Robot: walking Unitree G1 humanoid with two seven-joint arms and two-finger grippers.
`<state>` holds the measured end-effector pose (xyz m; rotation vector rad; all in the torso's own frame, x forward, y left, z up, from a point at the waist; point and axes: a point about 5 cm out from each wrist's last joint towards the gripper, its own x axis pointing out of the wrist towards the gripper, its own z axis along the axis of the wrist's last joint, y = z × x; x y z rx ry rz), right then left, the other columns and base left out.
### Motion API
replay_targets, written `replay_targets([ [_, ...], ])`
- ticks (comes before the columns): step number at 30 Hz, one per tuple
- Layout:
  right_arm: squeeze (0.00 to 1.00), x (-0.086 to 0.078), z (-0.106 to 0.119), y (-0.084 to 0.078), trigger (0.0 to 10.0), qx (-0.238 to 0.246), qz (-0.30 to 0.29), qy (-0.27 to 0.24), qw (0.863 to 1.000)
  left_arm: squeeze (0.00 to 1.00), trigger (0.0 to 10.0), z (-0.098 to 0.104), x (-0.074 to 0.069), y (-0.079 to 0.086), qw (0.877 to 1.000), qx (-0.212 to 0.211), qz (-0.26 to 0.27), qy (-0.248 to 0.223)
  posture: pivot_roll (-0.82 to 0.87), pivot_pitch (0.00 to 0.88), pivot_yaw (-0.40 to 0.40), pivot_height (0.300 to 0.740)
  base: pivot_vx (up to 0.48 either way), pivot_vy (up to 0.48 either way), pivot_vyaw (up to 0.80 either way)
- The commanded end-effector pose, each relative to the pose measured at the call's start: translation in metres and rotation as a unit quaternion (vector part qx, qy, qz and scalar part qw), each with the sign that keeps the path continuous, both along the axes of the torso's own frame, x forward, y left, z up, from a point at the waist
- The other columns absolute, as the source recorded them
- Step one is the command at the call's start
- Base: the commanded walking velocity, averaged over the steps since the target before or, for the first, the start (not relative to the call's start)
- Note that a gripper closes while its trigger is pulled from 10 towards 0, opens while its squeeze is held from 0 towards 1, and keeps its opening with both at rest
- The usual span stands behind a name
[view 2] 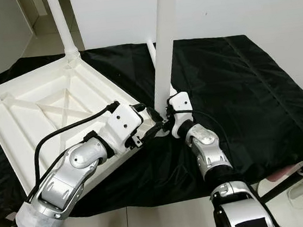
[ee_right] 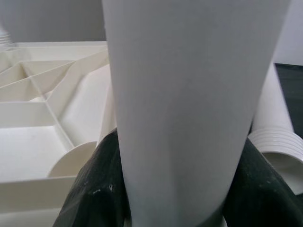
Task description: Building children table
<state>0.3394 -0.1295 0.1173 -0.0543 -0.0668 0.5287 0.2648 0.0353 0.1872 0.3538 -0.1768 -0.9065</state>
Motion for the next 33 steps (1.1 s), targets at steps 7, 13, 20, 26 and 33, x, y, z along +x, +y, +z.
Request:
replay_targets([
  [7,0.0,-0.012,-0.021,0.013,10.0,0.027,-0.162,0.068,0.984,0.0,10.0,0.001,0.003,0.004,1.0,0.003,0.018,-0.004,-0.03,0.0,-0.008,0.74,0.0,0.0,0.0],
  [13,0.0,-0.02,-0.018,0.029,10.0,0.046,-0.222,0.068,0.972,0.0,10.0,0.002,0.003,0.007,1.0,0.001,0.024,-0.005,-0.02,0.0,-0.004,0.74,0.0,0.0,0.0],
  [20,0.0,-0.021,-0.011,0.038,10.0,0.058,-0.252,0.065,0.964,0.0,10.0,0.004,0.008,0.009,1.0,0.002,0.028,-0.01,-0.03,0.0,0.012,0.74,0.0,0.0,0.0],
  [26,0.64,-0.018,-0.004,0.03,10.0,0.063,-0.252,0.049,0.964,0.0,10.0,0.007,0.012,0.008,0.999,-0.004,0.032,-0.015,-0.04,0.0,0.017,0.74,0.0,0.0,0.0],
  [33,1.0,-0.015,0.009,0.017,10.0,0.075,-0.219,0.015,0.973,0.0,10.0,0.01,0.014,0.004,0.999,-0.008,0.03,-0.023,-0.05,0.0,0.015,0.74,0.0,0.0,0.0],
])
